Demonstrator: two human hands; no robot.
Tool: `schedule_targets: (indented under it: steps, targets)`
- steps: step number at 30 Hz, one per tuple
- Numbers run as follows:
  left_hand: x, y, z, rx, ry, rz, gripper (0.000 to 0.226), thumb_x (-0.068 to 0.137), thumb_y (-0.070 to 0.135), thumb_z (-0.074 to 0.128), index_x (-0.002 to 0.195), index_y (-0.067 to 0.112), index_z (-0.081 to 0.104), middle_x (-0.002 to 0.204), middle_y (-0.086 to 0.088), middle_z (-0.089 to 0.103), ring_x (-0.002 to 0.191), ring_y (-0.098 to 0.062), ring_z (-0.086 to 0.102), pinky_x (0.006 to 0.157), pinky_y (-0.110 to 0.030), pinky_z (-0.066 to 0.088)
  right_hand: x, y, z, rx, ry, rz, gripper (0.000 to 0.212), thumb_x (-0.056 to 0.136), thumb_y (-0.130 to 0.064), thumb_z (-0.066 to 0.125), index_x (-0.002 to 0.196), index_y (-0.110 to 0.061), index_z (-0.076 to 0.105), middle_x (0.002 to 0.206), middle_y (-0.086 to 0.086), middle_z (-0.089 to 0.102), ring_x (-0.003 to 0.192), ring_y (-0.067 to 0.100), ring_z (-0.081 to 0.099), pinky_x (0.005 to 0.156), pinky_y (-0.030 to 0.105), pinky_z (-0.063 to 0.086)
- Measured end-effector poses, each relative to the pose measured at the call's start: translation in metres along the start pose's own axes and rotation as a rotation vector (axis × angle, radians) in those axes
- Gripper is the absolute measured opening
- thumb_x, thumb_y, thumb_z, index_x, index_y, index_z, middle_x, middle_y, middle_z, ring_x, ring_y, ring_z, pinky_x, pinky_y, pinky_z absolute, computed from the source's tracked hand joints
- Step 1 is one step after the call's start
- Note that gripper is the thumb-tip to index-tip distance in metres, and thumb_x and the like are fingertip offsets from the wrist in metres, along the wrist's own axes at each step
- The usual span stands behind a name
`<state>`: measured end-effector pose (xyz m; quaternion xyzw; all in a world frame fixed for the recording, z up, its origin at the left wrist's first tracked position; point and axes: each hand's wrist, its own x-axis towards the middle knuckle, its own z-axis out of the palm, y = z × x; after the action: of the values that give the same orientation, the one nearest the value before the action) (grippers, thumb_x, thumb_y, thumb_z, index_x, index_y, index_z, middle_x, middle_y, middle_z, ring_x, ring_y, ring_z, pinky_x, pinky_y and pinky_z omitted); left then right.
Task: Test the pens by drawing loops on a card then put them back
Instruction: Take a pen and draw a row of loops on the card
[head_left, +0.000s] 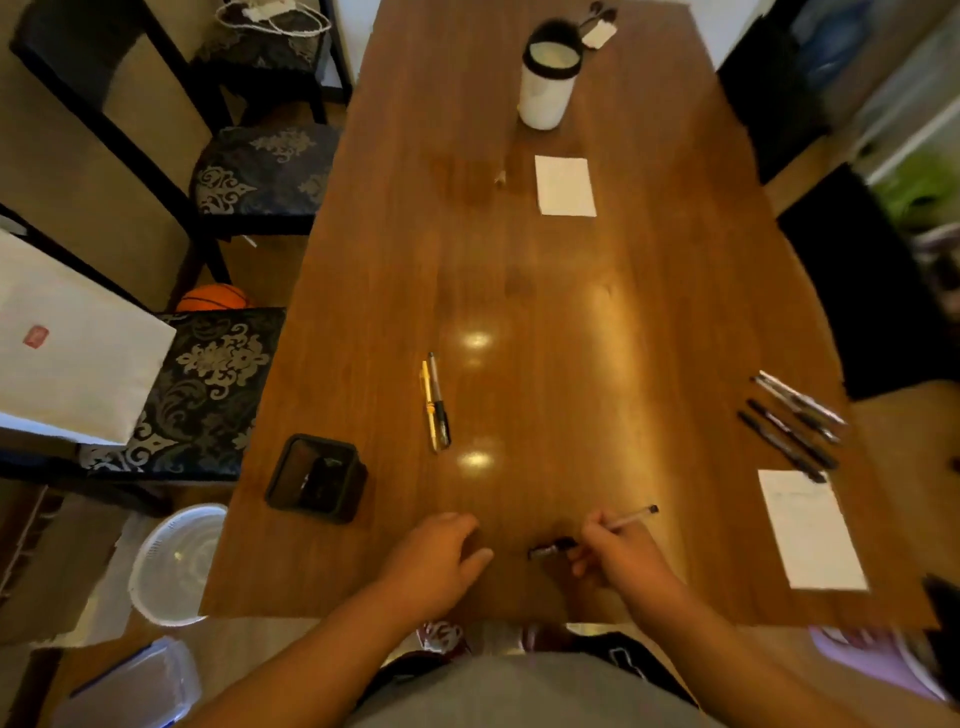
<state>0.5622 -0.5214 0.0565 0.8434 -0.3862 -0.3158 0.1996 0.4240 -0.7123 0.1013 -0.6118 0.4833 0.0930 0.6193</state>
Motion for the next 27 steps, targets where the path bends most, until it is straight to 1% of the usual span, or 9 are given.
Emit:
schedule_targets:
  steps: [1,4,8,12,16,18,20,23,27]
  targets:
    - [0.003,0.010,0.002,0.000,-0.023,0.029,0.035,0.093,0.050,0.052,0.120,0.028,0.056,0.114,0.007,0.058,0.101,-0.009,0.053,0.085,-0.028,0.046,-0.007,0.005,-0.010,0.066,0.024,0.016,0.015,0.095,-0.008,0.051,0.081,-0.008,0.056,0.070,0.012,0.067,0.054,0.017,0.062,0.044,0.023,0.044]
    - [0.012,0.047,0.012,0.006,-0.074,0.146,0.037,0.093,0.048,0.054,0.123,0.026,0.057,0.118,0.005,0.060,0.104,-0.011,0.055,0.086,-0.027,0.046,-0.025,0.023,-0.041,0.225,0.056,0.043,0.015,0.095,-0.010,0.053,0.081,-0.010,0.057,0.072,0.013,0.066,0.059,0.022,0.062,0.051,0.030,0.048]
    - [0.022,0.099,0.030,0.025,-0.123,0.284,0.040,0.088,0.044,0.063,0.125,0.030,0.056,0.121,0.008,0.059,0.109,-0.010,0.055,0.092,-0.028,0.046,-0.039,0.044,-0.073,0.299,0.093,0.040,0.014,0.095,-0.012,0.054,0.084,-0.008,0.063,0.072,0.012,0.067,0.059,0.021,0.062,0.048,0.027,0.047]
    - [0.035,0.149,0.051,0.049,-0.121,0.368,0.036,0.087,0.043,0.064,0.122,0.034,0.057,0.116,0.012,0.060,0.104,-0.007,0.054,0.089,-0.028,0.047,-0.044,0.058,-0.108,0.376,0.055,0.031,0.016,0.096,-0.012,0.054,0.084,-0.007,0.065,0.072,0.014,0.067,0.060,0.022,0.061,0.052,0.028,0.048]
    - [0.050,0.199,0.074,0.071,-0.076,0.366,0.028,0.089,0.043,0.062,0.115,0.032,0.061,0.109,0.010,0.063,0.097,-0.007,0.056,0.084,-0.028,0.048,-0.041,0.068,-0.158,0.413,-0.011,0.014,0.014,0.096,-0.014,0.054,0.092,-0.005,0.064,0.074,0.012,0.067,0.063,0.021,0.061,0.057,0.029,0.049]
    - [0.056,0.223,0.086,0.087,-0.039,0.351,0.025,0.089,0.044,0.062,0.111,0.031,0.062,0.105,0.010,0.063,0.092,-0.006,0.055,0.081,-0.026,0.047,-0.038,0.075,-0.186,0.439,-0.054,0.023,0.014,0.096,-0.015,0.055,0.096,-0.004,0.063,0.075,0.012,0.067,0.064,0.020,0.062,0.058,0.028,0.049]
    - [0.058,0.246,0.101,0.099,-0.032,0.337,0.021,0.088,0.044,0.063,0.105,0.030,0.063,0.099,0.011,0.061,0.089,-0.005,0.053,0.078,-0.023,0.045,-0.035,0.085,-0.212,0.451,-0.097,0.037,0.014,0.096,-0.016,0.055,0.098,-0.004,0.063,0.075,0.011,0.067,0.063,0.018,0.062,0.057,0.027,0.050]
    - [0.063,0.278,0.123,0.121,-0.025,0.329,0.016,0.087,0.044,0.064,0.095,0.031,0.061,0.087,0.016,0.052,0.081,-0.005,0.049,0.069,-0.022,0.038,-0.029,0.096,-0.249,0.447,-0.165,0.042,0.014,0.096,-0.019,0.057,0.097,-0.006,0.062,0.074,0.010,0.068,0.063,0.017,0.063,0.057,0.027,0.050]
    - [0.069,0.324,0.154,0.118,-0.008,0.277,0.012,0.090,0.043,0.061,0.096,0.033,0.060,0.085,0.017,0.047,0.079,-0.003,0.047,0.062,-0.016,0.030,-0.022,0.113,-0.298,0.435,-0.184,0.033,0.019,0.093,-0.026,0.064,0.098,-0.008,0.064,0.077,0.010,0.068,0.064,0.017,0.063,0.057,0.027,0.051]
